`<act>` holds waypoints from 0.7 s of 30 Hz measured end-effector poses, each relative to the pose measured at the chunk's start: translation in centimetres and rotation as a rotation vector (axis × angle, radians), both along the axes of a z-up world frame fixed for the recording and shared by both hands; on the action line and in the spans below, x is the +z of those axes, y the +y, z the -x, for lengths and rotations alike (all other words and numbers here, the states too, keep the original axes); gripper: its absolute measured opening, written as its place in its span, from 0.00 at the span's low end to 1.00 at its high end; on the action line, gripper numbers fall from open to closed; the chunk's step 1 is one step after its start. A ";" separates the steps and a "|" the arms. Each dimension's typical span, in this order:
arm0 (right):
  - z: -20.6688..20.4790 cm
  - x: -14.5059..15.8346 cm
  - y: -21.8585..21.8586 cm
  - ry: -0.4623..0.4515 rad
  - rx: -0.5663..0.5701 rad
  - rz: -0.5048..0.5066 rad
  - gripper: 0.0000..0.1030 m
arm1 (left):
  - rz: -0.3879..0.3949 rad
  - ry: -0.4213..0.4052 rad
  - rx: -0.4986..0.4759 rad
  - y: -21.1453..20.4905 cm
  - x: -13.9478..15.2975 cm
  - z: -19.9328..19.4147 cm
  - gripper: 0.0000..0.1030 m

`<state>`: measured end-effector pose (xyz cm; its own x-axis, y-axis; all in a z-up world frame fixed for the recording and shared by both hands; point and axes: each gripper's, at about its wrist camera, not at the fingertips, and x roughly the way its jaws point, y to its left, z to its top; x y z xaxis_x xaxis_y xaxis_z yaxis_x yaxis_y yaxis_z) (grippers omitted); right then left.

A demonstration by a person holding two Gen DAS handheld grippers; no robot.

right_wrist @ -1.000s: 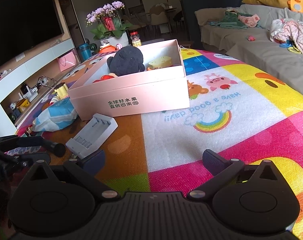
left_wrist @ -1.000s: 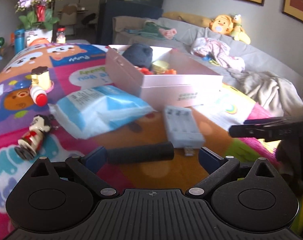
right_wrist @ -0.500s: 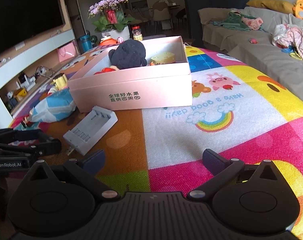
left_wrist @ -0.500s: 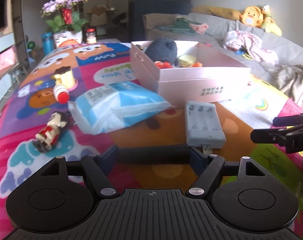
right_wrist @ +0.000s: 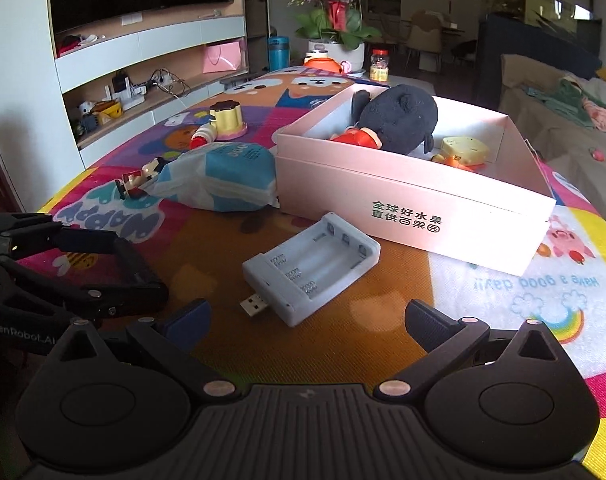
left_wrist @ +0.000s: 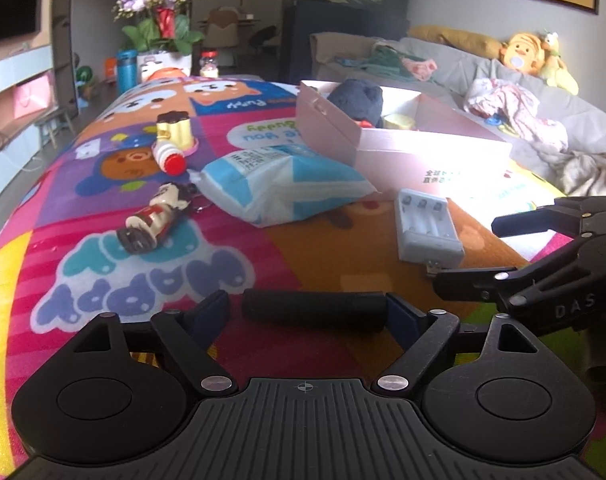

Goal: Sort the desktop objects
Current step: 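Grasp the black foam tube with the left gripper and lift it, then grasp the white battery charger with the right gripper while the left gripper holds the tube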

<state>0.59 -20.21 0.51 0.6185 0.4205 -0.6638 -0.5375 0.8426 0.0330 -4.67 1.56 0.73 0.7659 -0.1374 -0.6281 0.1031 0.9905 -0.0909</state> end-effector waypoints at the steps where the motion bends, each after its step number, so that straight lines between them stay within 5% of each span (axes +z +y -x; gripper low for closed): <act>1: -0.3 0.0 0.0 0.003 -0.016 -0.001 1.00 | 0.011 -0.002 -0.010 0.0 0.0 0.0 0.91; 10: -0.8 -0.2 -0.4 -0.067 -0.099 0.103 1.00 | 0.025 -0.013 0.003 0.3 0.0 0.2 0.92; 14: -0.2 0.8 -1.0 -0.088 -0.099 0.054 1.00 | 0.019 -0.008 0.002 0.1 -0.1 0.1 0.93; 19: -3.0 1.0 1.1 0.015 -0.129 -0.042 0.99 | 0.006 -0.009 0.001 -0.1 -0.2 0.2 0.93; 21: -3.8 0.4 2.4 0.007 -0.140 -0.008 0.83 | -0.002 -0.009 0.002 -0.2 -0.1 0.2 0.93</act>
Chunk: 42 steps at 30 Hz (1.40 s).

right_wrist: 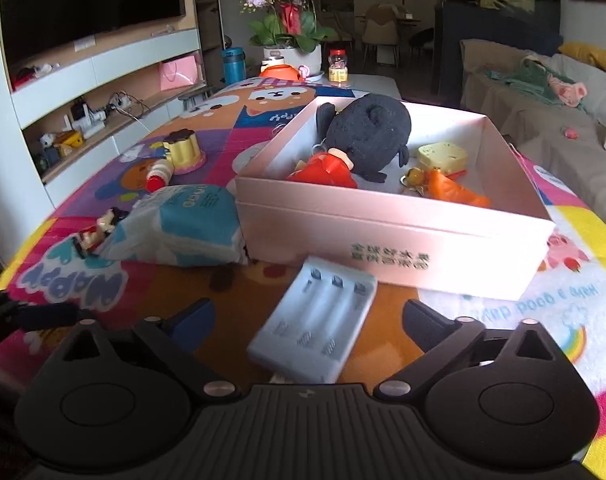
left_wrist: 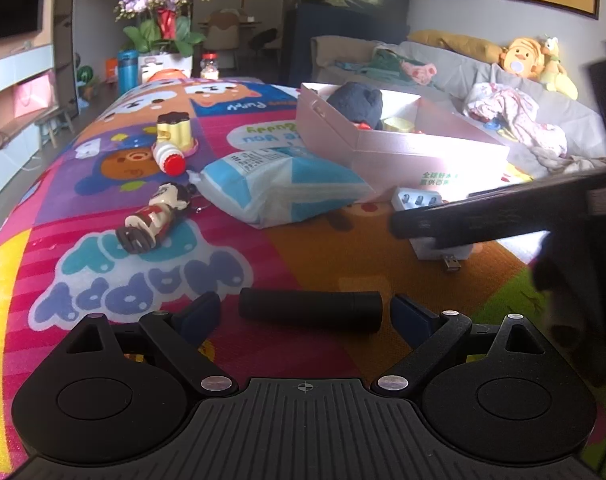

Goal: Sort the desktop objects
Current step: 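Grasp the white battery charger with the right gripper while the left gripper holds the tube, then drop the black tube into the pink box with the left gripper while the right gripper drops the charger in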

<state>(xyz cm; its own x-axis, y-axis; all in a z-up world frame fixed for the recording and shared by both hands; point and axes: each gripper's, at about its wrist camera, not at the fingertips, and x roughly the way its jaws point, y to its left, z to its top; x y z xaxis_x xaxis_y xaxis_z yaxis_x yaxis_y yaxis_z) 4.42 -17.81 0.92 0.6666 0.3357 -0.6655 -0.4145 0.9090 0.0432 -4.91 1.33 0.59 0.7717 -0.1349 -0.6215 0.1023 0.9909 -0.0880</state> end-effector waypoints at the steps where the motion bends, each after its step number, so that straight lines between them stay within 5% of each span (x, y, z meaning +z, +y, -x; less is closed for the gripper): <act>1: -0.5 -0.4 0.5 0.019 -0.004 0.026 0.75 | -0.005 0.001 -0.001 -0.1 0.0 0.0 0.93; 6: 0.4 -0.3 -0.4 0.032 0.018 0.032 0.47 | -0.042 0.009 -0.011 -0.7 0.0 -0.2 0.93; 18: 6.6 0.7 -6.7 0.082 0.073 0.019 0.47 | -0.177 -0.005 -0.028 -3.1 0.2 0.2 0.78; 22: 7.8 2.8 -9.1 0.037 0.067 -0.027 0.47 | -0.137 -0.007 -0.086 -3.8 1.6 0.8 0.78; 27: 8.4 7.1 -12.5 -0.081 0.018 -0.117 0.47 | -0.154 -0.145 -0.176 -6.0 5.8 -0.4 0.77; 34: 7.5 10.1 -14.9 -0.187 -0.056 -0.160 0.47 | -0.187 -0.342 -0.207 -10.2 10.2 -7.4 0.81; 36: 6.9 10.4 -15.0 -0.195 -0.075 -0.158 0.47 | -0.184 -0.313 -0.216 -10.7 9.7 -9.3 0.92; 42: 5.1 9.9 -14.8 -0.192 -0.086 -0.146 0.47 | -0.166 -0.214 -0.193 -8.0 5.9 -6.8 0.94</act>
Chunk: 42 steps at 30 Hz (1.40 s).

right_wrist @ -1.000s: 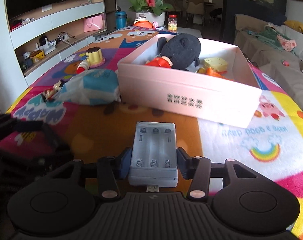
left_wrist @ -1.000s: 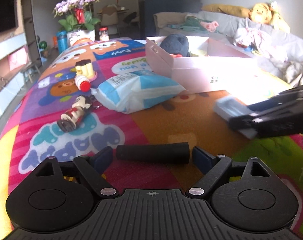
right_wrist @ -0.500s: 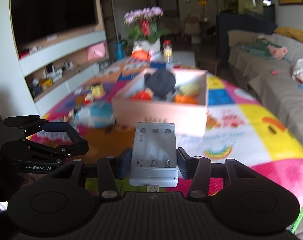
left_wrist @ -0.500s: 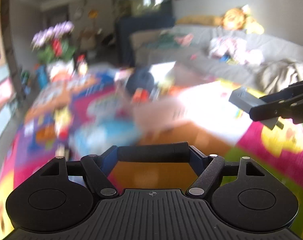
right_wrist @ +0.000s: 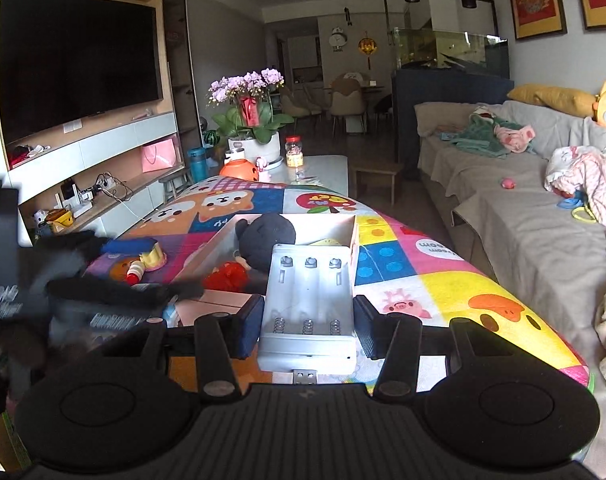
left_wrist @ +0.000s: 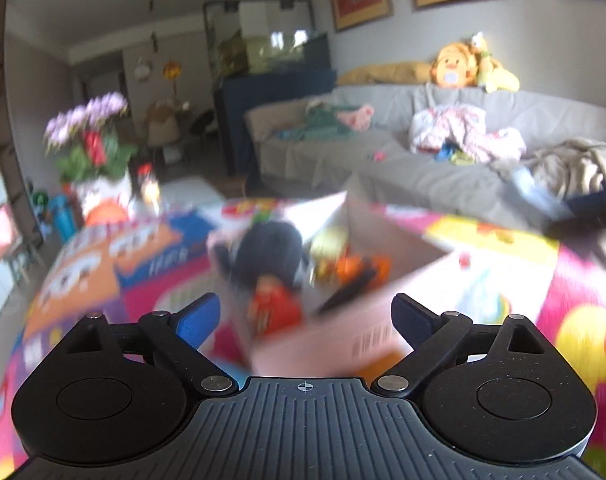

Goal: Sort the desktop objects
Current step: 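Drop the black tube into the pink box with the left gripper while the right gripper drops the charger in, then grasp the blue tissue pack with the right gripper and lift it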

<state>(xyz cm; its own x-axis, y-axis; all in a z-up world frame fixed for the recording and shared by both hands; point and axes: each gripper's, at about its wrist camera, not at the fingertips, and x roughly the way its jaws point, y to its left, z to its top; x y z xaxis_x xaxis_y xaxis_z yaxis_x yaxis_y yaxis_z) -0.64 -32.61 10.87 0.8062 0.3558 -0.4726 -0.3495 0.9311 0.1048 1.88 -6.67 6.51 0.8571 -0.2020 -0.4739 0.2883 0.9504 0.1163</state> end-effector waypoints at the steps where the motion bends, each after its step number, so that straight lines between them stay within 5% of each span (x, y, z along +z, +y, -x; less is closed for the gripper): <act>1: -0.7 0.0 0.2 0.002 0.003 -0.004 0.47 | 0.002 0.019 0.012 0.7 -0.7 0.8 0.94; 12: -11.0 1.0 6.1 0.004 0.001 -0.018 0.53 | -0.035 0.104 0.201 7.5 -4.2 5.6 0.97; 19: -8.7 -0.1 7.3 -0.024 -0.008 0.042 0.68 | -0.043 0.099 0.315 10.4 -4.8 5.7 0.98; 25: -5.1 -2.5 14.0 -0.101 0.206 0.254 0.71 | 0.092 0.130 0.480 13.8 -4.9 5.5 0.98; 31: -7.3 -2.7 20.7 0.055 0.360 0.156 0.61 | 0.078 0.140 0.343 12.8 -5.1 7.1 0.99; 35: -10.8 -4.3 25.5 0.168 0.355 0.140 0.47 | 0.086 0.142 0.322 12.5 -5.2 7.0 0.99; 38: -11.9 -5.9 28.5 0.153 0.323 0.210 0.46 | 0.078 0.134 0.314 12.3 -5.2 7.1 0.99; 42: -12.9 -7.6 28.9 0.275 0.331 0.205 0.45 | 0.067 0.120 0.291 12.0 -5.2 7.4 0.99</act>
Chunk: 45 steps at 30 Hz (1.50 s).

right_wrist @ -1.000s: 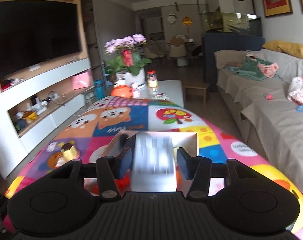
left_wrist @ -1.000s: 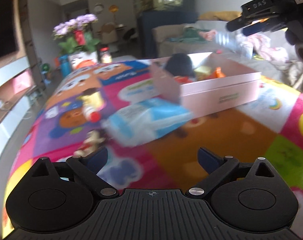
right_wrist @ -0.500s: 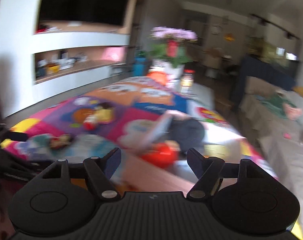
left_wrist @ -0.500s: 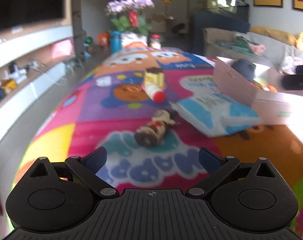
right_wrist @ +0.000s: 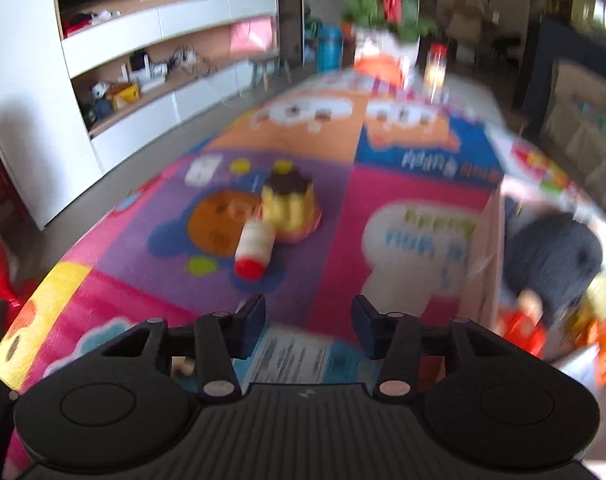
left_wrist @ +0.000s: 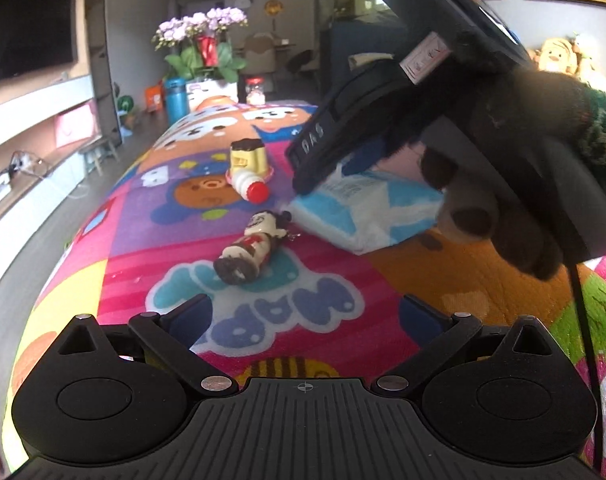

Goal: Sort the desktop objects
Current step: 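Grasp the blue tissue pack with the right gripper and lift it, then grasp the white red-capped bottle with the left gripper while the right gripper holds the tissue pack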

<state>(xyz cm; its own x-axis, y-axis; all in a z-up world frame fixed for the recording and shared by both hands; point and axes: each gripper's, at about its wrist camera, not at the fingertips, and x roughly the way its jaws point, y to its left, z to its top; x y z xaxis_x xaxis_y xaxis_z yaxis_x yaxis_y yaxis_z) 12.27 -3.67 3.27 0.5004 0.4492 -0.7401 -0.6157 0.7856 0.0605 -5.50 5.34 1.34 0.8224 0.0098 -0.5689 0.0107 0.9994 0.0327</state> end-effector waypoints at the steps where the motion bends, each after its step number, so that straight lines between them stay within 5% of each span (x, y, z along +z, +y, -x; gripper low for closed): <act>1: 0.6 0.0 -0.5 0.015 0.015 -0.010 0.45 | 0.002 -0.001 -0.006 0.0 0.0 0.0 0.99; 9: 7.2 0.0 -6.1 -0.062 0.125 0.077 0.46 | -0.034 0.009 -0.073 -1.0 -0.1 -0.1 1.00; 16: 8.8 -0.7 -14.3 -0.117 -0.038 0.108 0.48 | -0.029 0.026 -0.067 -0.8 0.0 -0.8 1.00; 23: 9.9 -0.9 -21.6 -0.111 -0.253 -0.077 0.65 | -0.018 -0.039 0.017 0.4 3.5 -6.5 0.99; 25: 10.2 -1.4 -22.6 -0.122 -0.291 -0.114 0.67 | -0.016 -0.001 0.062 0.9 3.5 -9.5 0.88; 26: 10.3 -1.7 -22.9 -0.127 -0.309 -0.128 0.67 | -0.007 0.033 0.089 1.2 3.2 -11.2 0.72; 27: 10.4 -2.1 -23.1 -0.128 -0.322 -0.137 0.67 | 0.004 0.067 0.110 1.4 2.9 -12.7 0.66; 31: 10.2 -3.4 -23.5 -0.098 -0.351 -0.166 0.69 | -0.060 0.108 0.141 1.3 1.5 -16.3 0.63; 36: 9.7 -3.4 -24.4 -0.073 -0.367 -0.220 0.76 | -0.095 0.139 0.155 1.5 0.3 -17.2 0.32; 40: 10.0 -3.5 -24.3 -0.080 -0.364 -0.226 0.76 | -0.132 0.117 0.143 0.9 0.7 -16.2 0.31; 45: 10.2 -3.4 -24.3 -0.090 -0.367 -0.227 0.78 | -0.075 0.040 0.011 -1.1 3.0 -10.6 0.31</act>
